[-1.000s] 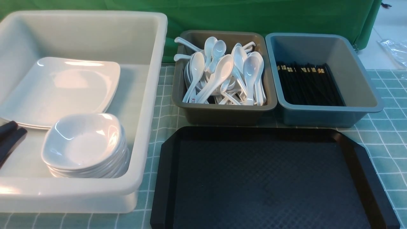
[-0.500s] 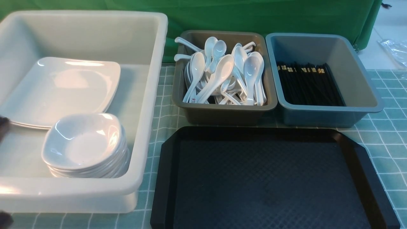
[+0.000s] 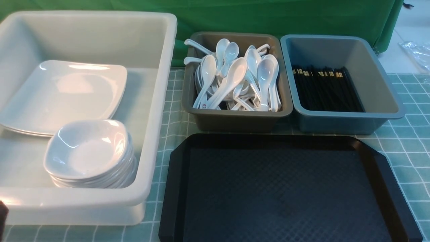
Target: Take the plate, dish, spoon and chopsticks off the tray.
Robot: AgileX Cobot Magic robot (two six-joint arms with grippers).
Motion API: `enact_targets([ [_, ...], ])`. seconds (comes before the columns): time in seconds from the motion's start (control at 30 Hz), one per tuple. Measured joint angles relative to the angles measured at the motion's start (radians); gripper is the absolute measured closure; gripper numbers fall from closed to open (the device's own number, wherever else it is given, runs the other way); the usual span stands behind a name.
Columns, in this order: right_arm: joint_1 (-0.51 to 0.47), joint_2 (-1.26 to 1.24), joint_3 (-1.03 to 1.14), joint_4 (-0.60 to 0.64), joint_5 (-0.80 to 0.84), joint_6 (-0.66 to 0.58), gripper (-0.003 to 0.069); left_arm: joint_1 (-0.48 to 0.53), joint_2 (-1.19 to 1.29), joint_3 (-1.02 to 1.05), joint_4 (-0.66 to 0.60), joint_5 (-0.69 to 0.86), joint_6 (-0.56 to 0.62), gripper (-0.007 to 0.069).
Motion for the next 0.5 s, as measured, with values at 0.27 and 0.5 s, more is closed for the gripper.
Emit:
enact_targets([
  [0.27, 0.0, 0.0, 0.0, 0.0, 0.0, 0.0, 0.0544, 0.0, 0.0, 0.005, -0.003, 0.074, -0.01, 0.0613],
  [0.5, 0.0, 0.0, 0.0, 0.0, 0.0, 0.0, 0.0533, 0.0, 0.0, 0.005, 0.004, 0.073, -0.006, 0.0613],
])
